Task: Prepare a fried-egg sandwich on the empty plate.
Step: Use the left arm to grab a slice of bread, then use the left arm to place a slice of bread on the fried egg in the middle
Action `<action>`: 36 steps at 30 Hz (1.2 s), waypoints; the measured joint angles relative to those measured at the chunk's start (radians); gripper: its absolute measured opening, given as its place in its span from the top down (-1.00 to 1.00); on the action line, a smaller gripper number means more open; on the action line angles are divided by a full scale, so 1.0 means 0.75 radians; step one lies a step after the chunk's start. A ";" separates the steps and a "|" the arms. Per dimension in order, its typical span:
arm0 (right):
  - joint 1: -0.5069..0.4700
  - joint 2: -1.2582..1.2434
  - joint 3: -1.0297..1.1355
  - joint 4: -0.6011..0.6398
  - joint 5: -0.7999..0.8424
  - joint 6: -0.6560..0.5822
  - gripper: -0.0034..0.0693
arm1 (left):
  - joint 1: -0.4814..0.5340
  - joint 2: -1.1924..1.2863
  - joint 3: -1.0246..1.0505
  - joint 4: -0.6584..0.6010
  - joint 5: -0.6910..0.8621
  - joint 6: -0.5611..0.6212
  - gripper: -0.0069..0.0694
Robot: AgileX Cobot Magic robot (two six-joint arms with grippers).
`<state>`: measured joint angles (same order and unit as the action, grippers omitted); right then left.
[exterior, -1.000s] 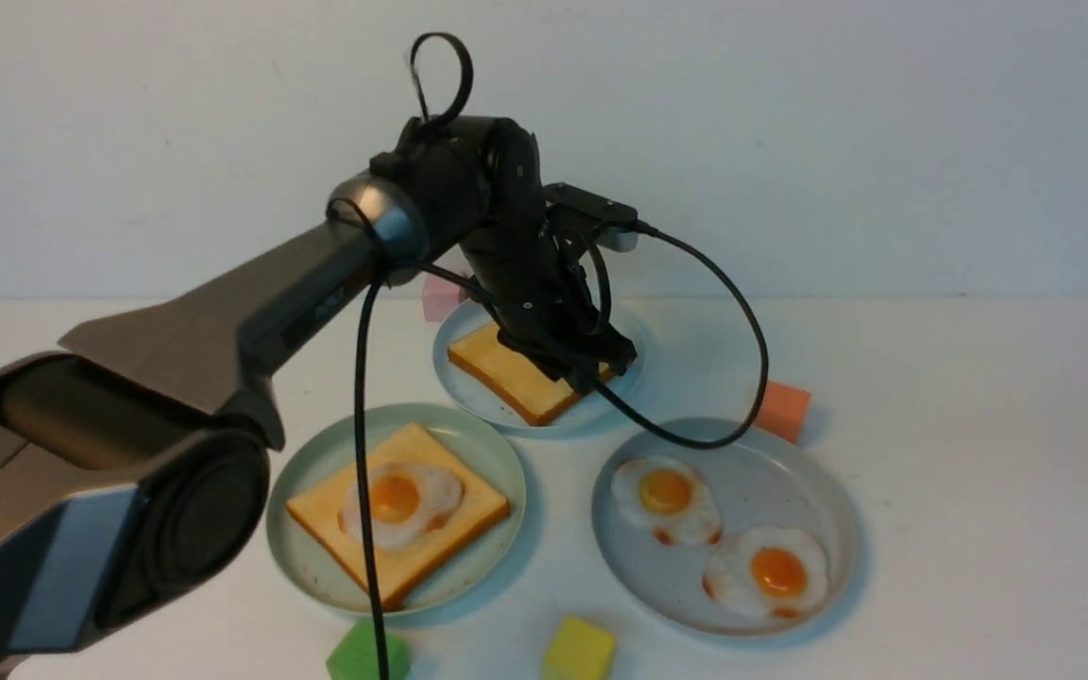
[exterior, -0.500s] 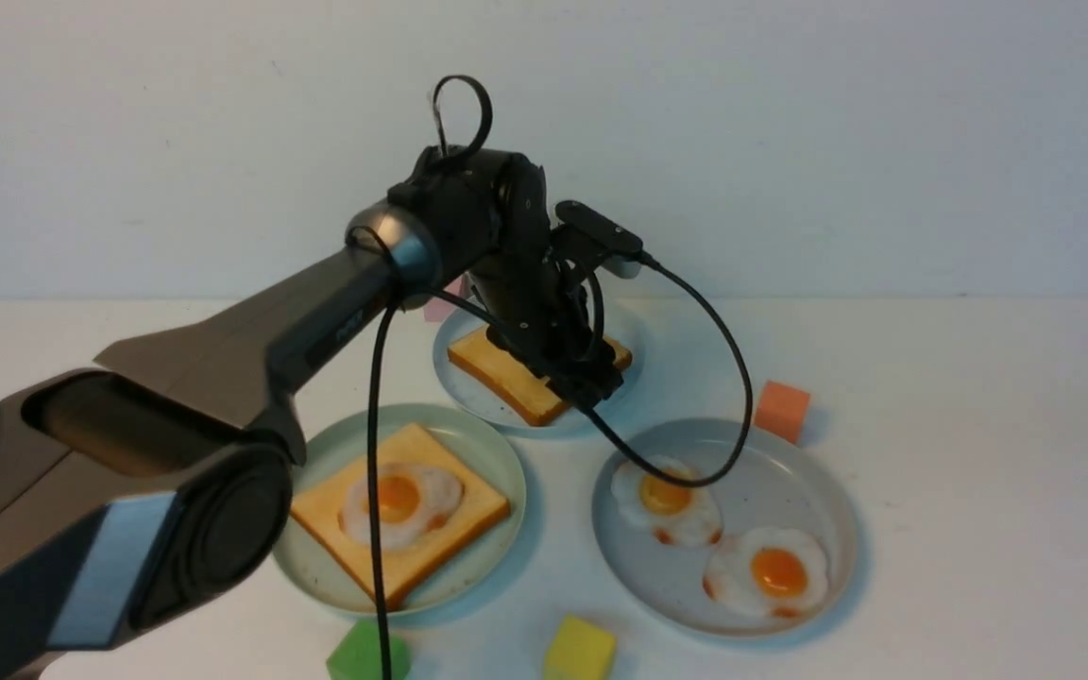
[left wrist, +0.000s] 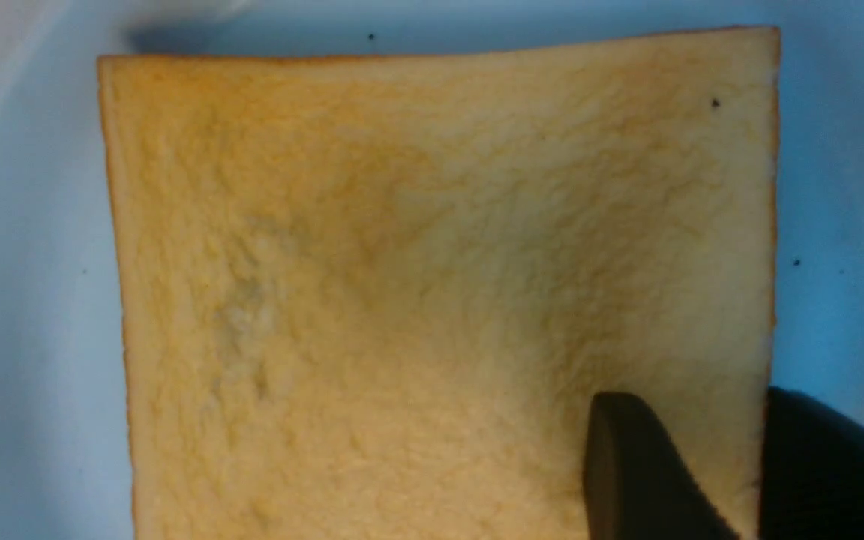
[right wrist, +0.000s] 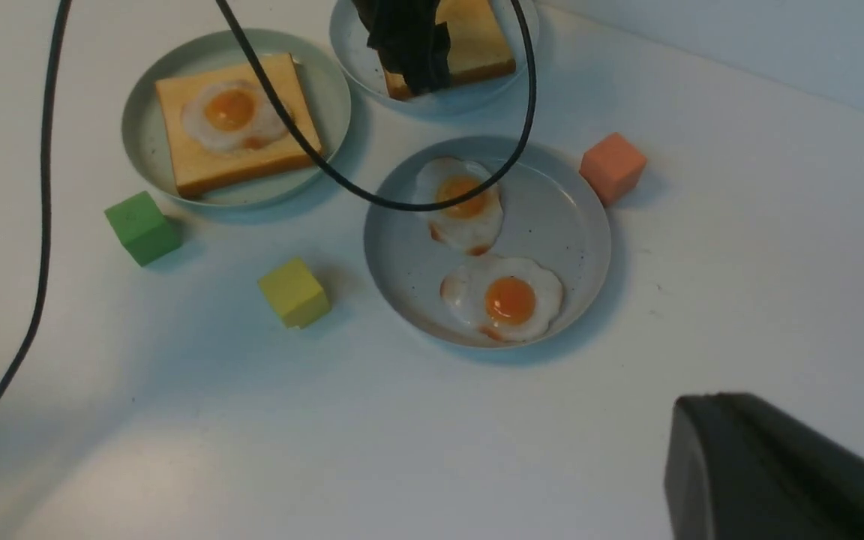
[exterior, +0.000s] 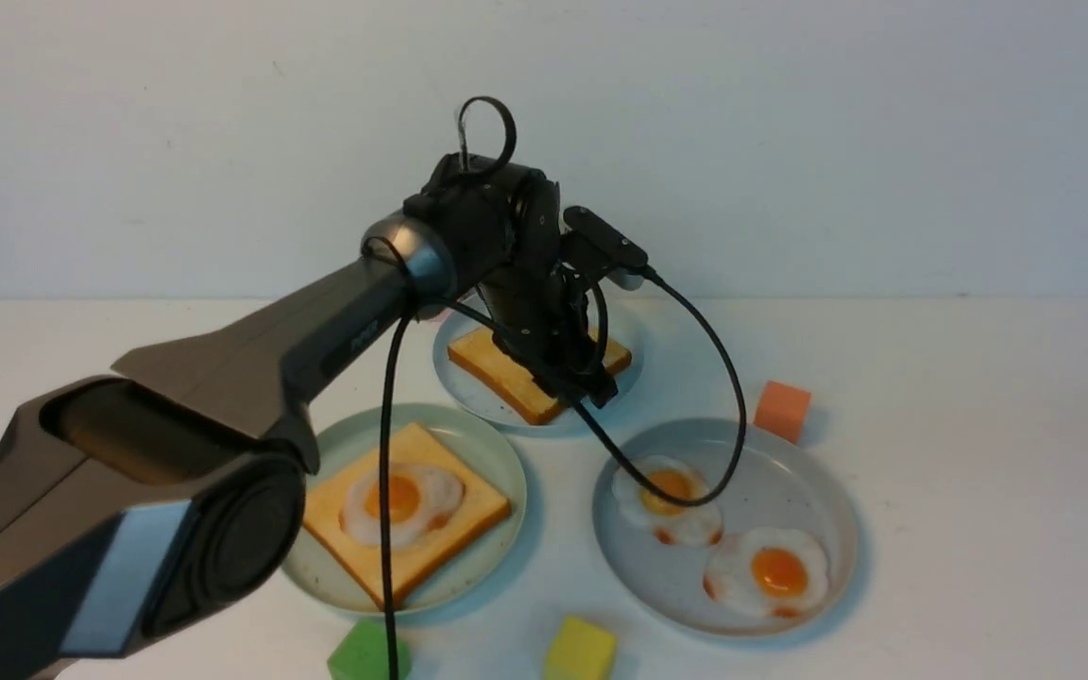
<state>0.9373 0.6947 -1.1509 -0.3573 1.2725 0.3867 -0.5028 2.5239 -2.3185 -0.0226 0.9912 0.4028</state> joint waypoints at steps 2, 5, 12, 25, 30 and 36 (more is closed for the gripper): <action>0.000 0.000 0.000 0.000 0.000 0.000 0.86 | -0.026 0.000 0.000 0.044 0.007 0.003 0.63; 0.000 0.000 0.000 0.001 0.000 0.000 0.86 | -0.047 0.000 0.000 0.080 0.006 0.003 0.78; 0.000 0.000 0.000 0.000 0.000 0.000 0.85 | -0.056 -0.025 0.000 0.092 0.030 -0.082 0.83; 0.000 0.000 0.000 0.000 0.000 0.000 0.83 | -0.063 -0.526 0.093 0.102 0.316 -0.171 0.85; 0.000 0.000 0.000 0.000 0.000 0.000 0.82 | -0.063 -0.760 0.429 0.141 0.326 -0.248 0.85; 0.000 0.000 0.000 0.000 0.000 0.000 0.81 | -0.063 -0.894 0.899 0.178 0.241 -0.297 0.85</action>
<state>0.9373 0.6947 -1.1509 -0.3574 1.2725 0.3867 -0.5498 1.8536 -1.6443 0.1108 1.1716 0.1802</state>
